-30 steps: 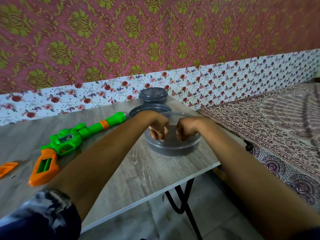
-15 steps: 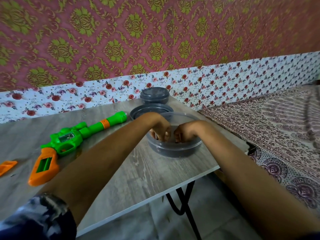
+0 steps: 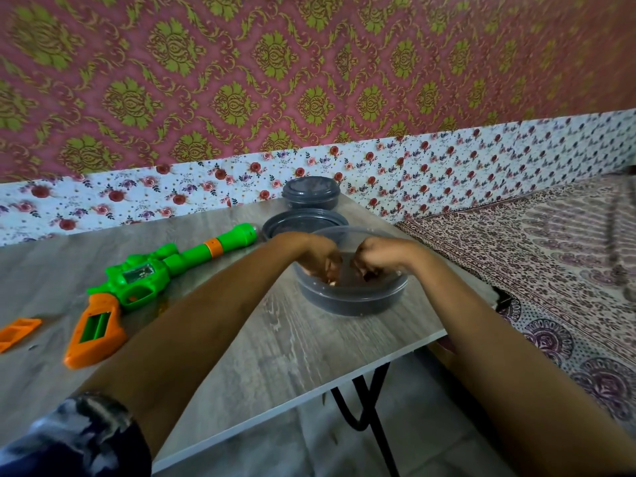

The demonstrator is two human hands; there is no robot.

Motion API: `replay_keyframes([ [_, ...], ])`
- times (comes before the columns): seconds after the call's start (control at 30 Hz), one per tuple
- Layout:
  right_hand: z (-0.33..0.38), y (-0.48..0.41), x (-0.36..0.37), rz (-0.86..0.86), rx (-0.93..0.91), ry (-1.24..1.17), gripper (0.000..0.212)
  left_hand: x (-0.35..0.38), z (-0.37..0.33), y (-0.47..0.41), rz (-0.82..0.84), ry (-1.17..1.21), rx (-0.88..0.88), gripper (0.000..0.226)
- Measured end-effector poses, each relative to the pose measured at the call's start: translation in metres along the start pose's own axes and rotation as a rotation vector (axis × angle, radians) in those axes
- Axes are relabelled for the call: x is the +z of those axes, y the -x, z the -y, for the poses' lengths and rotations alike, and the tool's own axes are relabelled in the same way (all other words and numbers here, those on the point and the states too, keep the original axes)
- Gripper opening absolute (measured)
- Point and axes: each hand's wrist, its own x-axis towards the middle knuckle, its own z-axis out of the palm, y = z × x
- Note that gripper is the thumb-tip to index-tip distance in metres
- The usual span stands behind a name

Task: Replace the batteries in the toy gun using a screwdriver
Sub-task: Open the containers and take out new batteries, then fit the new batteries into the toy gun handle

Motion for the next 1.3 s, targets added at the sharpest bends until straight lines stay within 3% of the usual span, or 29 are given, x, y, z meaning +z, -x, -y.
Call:
replay_keyframes([
  [0.17, 0.027, 0.014, -0.006, -0.034, -0.041, -0.92, 0.023, -0.012, 0.025, 0.046, -0.417, 0.538, -0.035, 0.024],
  [0.23, 0.05, 0.019, -0.001, -0.049, -0.054, -1.161, 0.026, -0.013, 0.034, 0.071, -0.544, 0.774, -0.065, 0.028],
  [0.33, 0.085, 0.019, 0.019, -0.014, -0.062, -1.367, 0.027, -0.007, 0.051, 0.109, -0.686, 0.94, -0.14, 0.023],
  [0.43, 0.128, 0.016, 0.061, 0.104, -0.08, -1.279, 0.035, 0.014, 0.071, 0.156, -0.814, 1.033, -0.225, 0.023],
  [0.7, 0.195, 0.003, 0.18, 0.123, -0.092, -1.257, 0.033, 0.092, 0.11, 0.243, -1.015, 1.258, -0.571, 0.014],
  [0.83, 0.211, -0.009, 0.198, 0.002, -0.196, -0.932, 0.031, 0.116, 0.129, 0.261, -1.082, 1.332, -0.627, 0.01],
  [0.93, 0.21, -0.02, 0.21, -0.128, -0.383, -0.486, 0.016, 0.135, 0.146, 0.259, -1.148, 1.215, -0.671, 0.02],
  [1.07, 0.206, -0.026, 0.225, -0.073, -0.484, -0.143, 0.038, 0.169, 0.156, 0.243, -1.306, 1.172, -0.771, 0.018],
  [1.13, 0.209, -0.025, 0.228, -0.12, -0.467, -0.088, 0.051, 0.178, 0.159, 0.237, -1.404, 1.368, -0.788, 0.021],
  [1.2, 0.214, -0.025, 0.228, -0.152, -0.437, -0.131, 0.048, 0.18, 0.165, 0.238, -1.45, 1.484, -0.797, 0.02],
  [1.3, 0.222, -0.036, 0.233, -0.054, -0.409, -0.245, 0.035, 0.179, 0.168, 0.24, -1.391, 1.608, -0.791, 0.015],
])
